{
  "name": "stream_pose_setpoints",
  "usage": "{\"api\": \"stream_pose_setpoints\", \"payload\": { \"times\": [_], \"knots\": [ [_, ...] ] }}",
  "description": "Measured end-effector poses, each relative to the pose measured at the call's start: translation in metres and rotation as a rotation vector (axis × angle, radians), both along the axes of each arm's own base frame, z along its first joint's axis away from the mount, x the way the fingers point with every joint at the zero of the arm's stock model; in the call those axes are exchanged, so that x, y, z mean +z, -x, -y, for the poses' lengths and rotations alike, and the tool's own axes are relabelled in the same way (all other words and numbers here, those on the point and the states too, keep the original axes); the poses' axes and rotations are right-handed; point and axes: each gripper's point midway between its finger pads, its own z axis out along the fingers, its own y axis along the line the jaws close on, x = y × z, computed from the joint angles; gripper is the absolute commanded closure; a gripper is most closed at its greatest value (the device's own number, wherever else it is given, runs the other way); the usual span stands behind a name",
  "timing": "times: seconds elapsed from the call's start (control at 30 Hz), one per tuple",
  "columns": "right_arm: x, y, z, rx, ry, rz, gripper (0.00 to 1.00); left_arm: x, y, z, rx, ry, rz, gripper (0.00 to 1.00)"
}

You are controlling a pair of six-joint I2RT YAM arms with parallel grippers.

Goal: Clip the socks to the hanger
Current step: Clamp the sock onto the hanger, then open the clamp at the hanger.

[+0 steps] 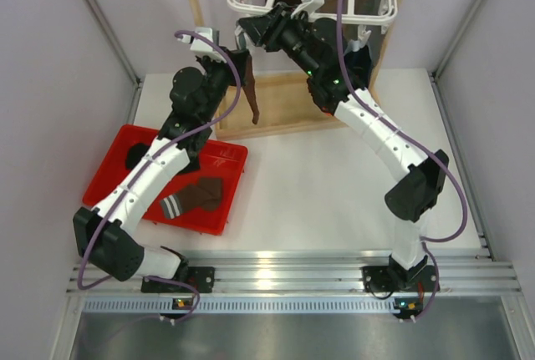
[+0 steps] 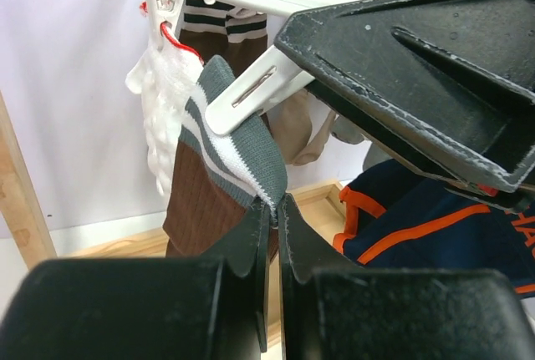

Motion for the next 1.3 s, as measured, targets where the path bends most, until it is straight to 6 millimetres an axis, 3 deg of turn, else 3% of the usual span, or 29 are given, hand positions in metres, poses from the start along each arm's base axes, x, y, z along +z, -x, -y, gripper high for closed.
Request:
{"api": "stream_pose_setpoints", "payload": {
  "times": [0.23, 0.5, 0.7, 0.87, 1.07, 1.2, 1.3],
  "knots": [
    [-0.004, 0.011, 0.002, 0.036, 0.011, 0.0, 0.59, 0.001, -0.002, -0.004, 0.023, -0.002, 0.004, 0.78],
    [-0.043, 0.033, -0.002, 0.141, 0.062, -0.08, 0.62, -0.002, -0.002, -0.005, 0.028, -0.012, -0.007, 0.59],
    [-0.048, 0.046, 0.004, 0.177, 0.061, -0.097, 0.61, -0.01, 0.004, -0.007, 0.023, -0.037, -0.042, 0.5],
    [-0.046, 0.068, 0.01, 0.226, 0.071, -0.081, 0.55, 0.001, 0.026, -0.014, 0.005, -0.05, -0.024, 0.43],
    [-0.046, 0.09, 0.026, 0.236, 0.101, -0.053, 0.46, 0.024, 0.067, -0.025, -0.047, -0.062, 0.026, 0.31],
    [-0.028, 0.098, 0.043, 0.223, 0.095, -0.002, 0.41, 0.02, 0.091, -0.025, -0.107, -0.098, 0.039, 0.28],
    [-0.007, 0.096, 0.072, 0.172, 0.077, 0.048, 0.38, 0.014, 0.101, -0.017, -0.171, -0.136, 0.045, 0.28]
  ]
}}
